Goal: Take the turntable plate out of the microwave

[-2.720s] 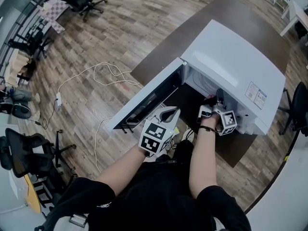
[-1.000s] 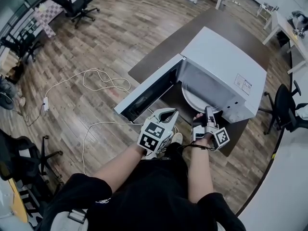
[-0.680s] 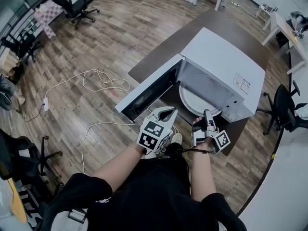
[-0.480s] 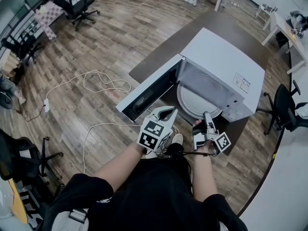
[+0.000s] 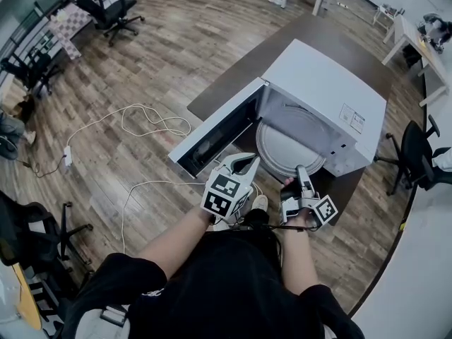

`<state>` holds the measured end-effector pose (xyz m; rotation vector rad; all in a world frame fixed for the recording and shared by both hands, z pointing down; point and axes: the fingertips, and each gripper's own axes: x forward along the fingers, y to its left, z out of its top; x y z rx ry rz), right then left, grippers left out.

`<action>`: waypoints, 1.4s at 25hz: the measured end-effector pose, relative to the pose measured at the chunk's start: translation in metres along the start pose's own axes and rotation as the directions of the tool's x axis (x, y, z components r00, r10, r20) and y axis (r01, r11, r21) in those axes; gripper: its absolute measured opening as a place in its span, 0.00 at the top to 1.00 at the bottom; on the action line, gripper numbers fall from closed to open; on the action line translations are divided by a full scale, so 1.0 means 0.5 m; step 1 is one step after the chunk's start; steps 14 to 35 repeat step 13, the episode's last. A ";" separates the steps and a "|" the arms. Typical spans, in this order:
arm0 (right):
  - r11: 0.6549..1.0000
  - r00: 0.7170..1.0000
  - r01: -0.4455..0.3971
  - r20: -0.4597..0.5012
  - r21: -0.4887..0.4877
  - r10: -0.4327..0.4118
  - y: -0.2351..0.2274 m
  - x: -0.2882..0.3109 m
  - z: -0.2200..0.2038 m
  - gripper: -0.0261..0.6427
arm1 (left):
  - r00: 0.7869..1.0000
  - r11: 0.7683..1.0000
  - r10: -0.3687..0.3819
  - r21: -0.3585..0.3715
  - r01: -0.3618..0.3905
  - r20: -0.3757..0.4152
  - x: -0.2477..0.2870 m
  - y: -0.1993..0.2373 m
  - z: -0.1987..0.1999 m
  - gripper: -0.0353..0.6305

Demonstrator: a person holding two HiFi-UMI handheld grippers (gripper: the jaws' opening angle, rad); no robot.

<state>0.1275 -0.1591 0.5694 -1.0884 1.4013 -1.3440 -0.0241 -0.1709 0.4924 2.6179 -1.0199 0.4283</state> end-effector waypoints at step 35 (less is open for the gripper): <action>1.000 1.000 -0.002 0.009 0.019 0.002 -0.005 -0.010 0.006 0.89 | 1.000 1.000 0.005 0.009 -0.005 0.001 -0.002 -0.003 0.005 0.93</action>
